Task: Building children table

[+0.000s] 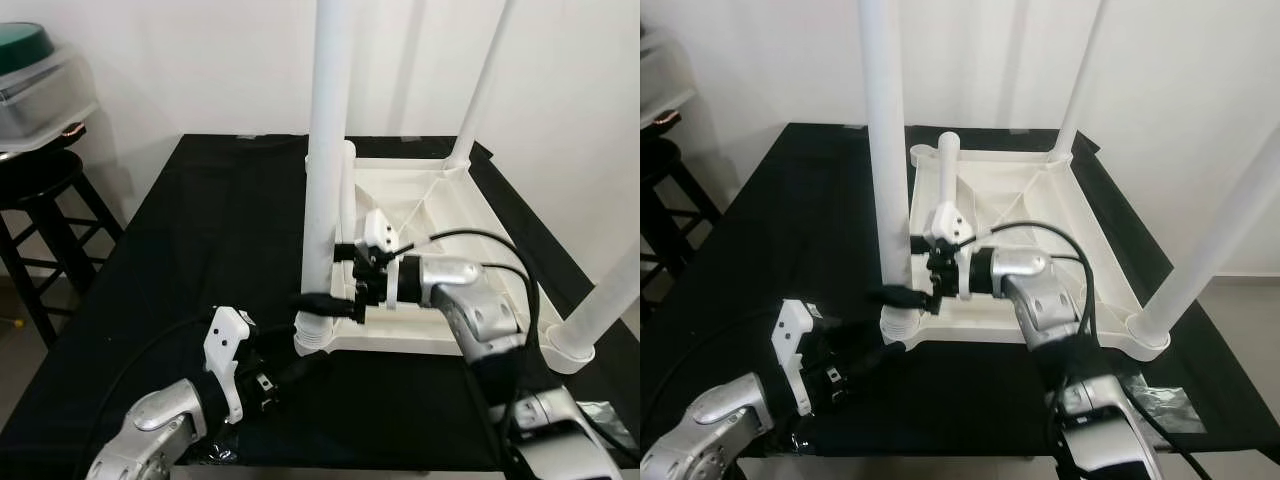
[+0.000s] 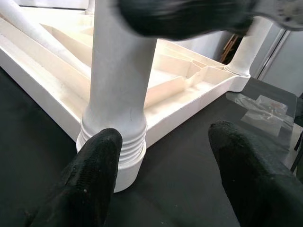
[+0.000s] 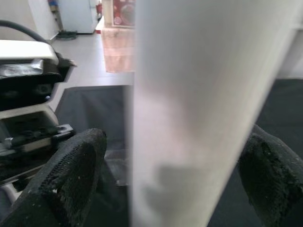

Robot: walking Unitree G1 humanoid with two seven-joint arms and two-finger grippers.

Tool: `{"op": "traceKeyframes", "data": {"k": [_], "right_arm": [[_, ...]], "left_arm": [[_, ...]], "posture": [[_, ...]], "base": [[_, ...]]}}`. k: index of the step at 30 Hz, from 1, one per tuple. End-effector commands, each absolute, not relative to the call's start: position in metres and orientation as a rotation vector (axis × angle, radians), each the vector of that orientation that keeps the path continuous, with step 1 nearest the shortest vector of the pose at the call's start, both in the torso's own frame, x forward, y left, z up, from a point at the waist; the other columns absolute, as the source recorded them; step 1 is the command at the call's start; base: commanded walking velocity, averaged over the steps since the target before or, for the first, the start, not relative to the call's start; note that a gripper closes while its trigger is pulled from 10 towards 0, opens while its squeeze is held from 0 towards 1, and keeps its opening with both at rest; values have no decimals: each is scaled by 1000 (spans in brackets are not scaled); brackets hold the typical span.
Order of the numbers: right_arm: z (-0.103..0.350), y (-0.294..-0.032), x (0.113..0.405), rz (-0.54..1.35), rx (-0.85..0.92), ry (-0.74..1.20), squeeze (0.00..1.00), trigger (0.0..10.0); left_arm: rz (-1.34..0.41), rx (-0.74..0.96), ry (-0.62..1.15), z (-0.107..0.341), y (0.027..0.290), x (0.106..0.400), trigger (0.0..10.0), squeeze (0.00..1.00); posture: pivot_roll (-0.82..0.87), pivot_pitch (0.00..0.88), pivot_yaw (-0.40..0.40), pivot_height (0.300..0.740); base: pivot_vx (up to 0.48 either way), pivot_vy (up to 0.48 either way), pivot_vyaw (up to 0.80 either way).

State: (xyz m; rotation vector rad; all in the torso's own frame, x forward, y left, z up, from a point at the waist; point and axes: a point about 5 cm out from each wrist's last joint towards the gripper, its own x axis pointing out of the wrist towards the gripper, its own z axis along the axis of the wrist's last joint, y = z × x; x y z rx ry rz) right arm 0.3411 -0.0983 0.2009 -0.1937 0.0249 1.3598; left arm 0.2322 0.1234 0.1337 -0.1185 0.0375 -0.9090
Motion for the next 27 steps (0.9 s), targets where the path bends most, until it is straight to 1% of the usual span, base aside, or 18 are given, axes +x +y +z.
{"op": "traceKeyframes", "data": {"k": [1,2,4,5,10,16,19,20,22,23,24,25,26,27], "right_arm": [[199,-99,345,1356,-194,23,0,10000],[199,-99,348,1360,-180,30,0,5137],[199,-99,348,1360,-180,30,0,5137],[200,-99,349,1367,-169,31,0,0],[203,-108,350,1407,-164,20,0,0],[203,-113,347,1397,-181,8,0,0],[204,-121,345,1260,-242,-18,0,0],[203,-120,346,1177,-232,-20,0,0],[203,-120,346,1177,-232,-20,0,0],[199,-117,346,1069,-212,-25,0,0],[192,-111,346,911,-160,-31,0,0],[179,-115,345,580,-99,-25,0,0],[152,-107,330,501,-95,47,0,0],[152,-107,330,501,-95,47,0,0]], "left_arm": [[-911,-126,35,134,123,231,10000,0],[-912,-126,36,134,123,231,10000,0],[-912,-126,36,134,123,231,10000,0],[-914,-126,37,134,123,231,10000,0],[-921,-130,39,134,123,230,10000,0],[-926,-133,39,134,122,230,10000,0],[-934,-136,40,135,123,230,10000,0],[-935,-137,39,135,123,229,10000,0],[-935,-137,39,135,123,229,10000,0],[-936,-138,39,136,124,229,10000,0],[-937,-139,39,136,124,229,10000,0],[-938,-139,39,136,126,229,10000,0],[-938,-139,39,137,126,230,10000,0],[-938,-139,39,137,126,230,10000,0]], "posture": [[38,55,-37,740],[39,56,-37,740],[39,56,-37,740],[41,59,-36,740],[36,64,-36,740],[20,69,-31,740],[7,75,-28,740],[-5,81,-33,740],[-5,81,-33,740],[-6,82,-37,740],[-8,85,-40,740],[-16,93,-34,740],[-15,100,-30,740],[-15,100,-30,740]], "base": [[0,0,0],[0,0,0],[0,0,0],[0,0,0],[0,0,0],[0,0,0],[0,0,0],[0,0,0],[0,0,0],[0,0,0],[0,0,0],[0,0,0],[0,0,0],[0,0,0]]}}
